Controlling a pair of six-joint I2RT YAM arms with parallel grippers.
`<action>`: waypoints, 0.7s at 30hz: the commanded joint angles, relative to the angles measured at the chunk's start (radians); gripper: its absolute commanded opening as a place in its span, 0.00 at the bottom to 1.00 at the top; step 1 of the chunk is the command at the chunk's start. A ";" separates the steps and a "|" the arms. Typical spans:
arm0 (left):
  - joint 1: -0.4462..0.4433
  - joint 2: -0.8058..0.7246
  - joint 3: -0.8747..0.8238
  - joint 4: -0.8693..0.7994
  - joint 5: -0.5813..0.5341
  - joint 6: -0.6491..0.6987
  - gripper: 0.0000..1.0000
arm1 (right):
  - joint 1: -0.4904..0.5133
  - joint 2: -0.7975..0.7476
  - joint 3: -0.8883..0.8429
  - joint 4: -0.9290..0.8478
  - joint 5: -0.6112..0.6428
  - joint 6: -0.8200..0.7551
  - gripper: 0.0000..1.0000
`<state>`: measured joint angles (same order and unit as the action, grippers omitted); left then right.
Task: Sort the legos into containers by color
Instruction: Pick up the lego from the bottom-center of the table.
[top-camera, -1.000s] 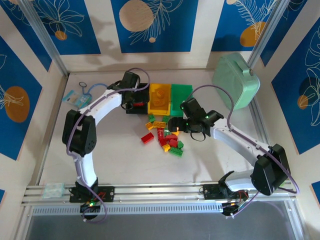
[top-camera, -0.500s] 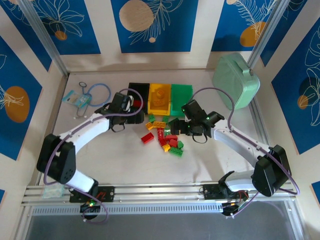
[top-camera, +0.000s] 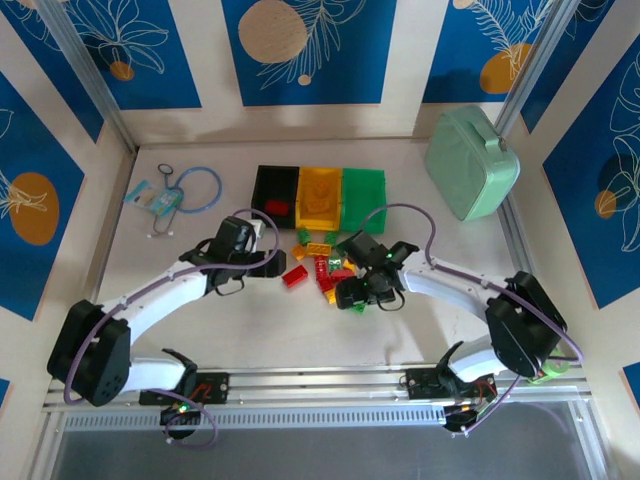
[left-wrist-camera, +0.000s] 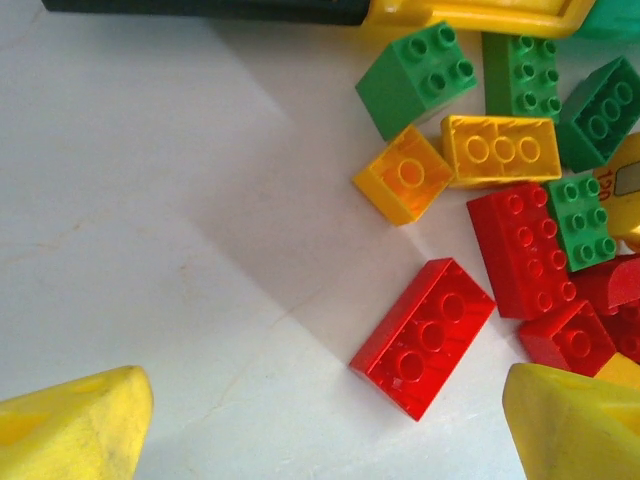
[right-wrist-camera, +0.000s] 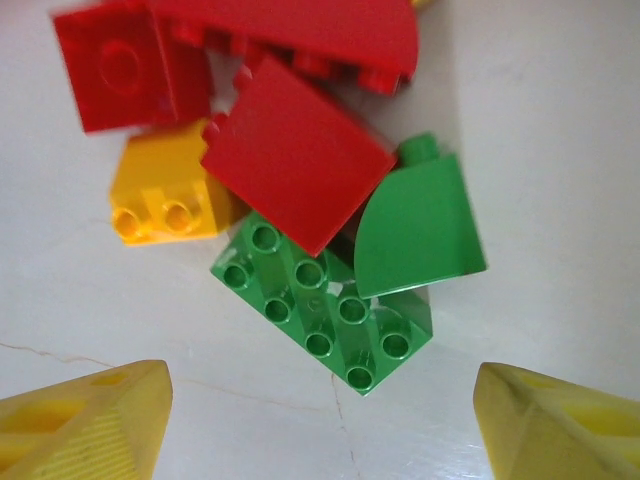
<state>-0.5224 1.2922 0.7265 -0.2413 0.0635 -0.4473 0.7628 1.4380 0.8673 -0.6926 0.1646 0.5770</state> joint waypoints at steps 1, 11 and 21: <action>-0.010 -0.006 -0.020 0.043 0.025 -0.018 0.90 | 0.020 0.037 -0.007 0.002 -0.004 0.004 0.80; -0.011 -0.016 -0.038 0.050 0.021 -0.014 0.89 | 0.091 0.161 0.033 0.018 0.062 -0.025 0.75; -0.011 -0.001 -0.041 0.060 0.017 -0.005 0.89 | 0.183 0.246 0.088 -0.058 0.211 -0.017 0.72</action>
<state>-0.5262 1.2922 0.6941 -0.1974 0.0746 -0.4622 0.9268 1.6596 0.9394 -0.7338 0.3222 0.5575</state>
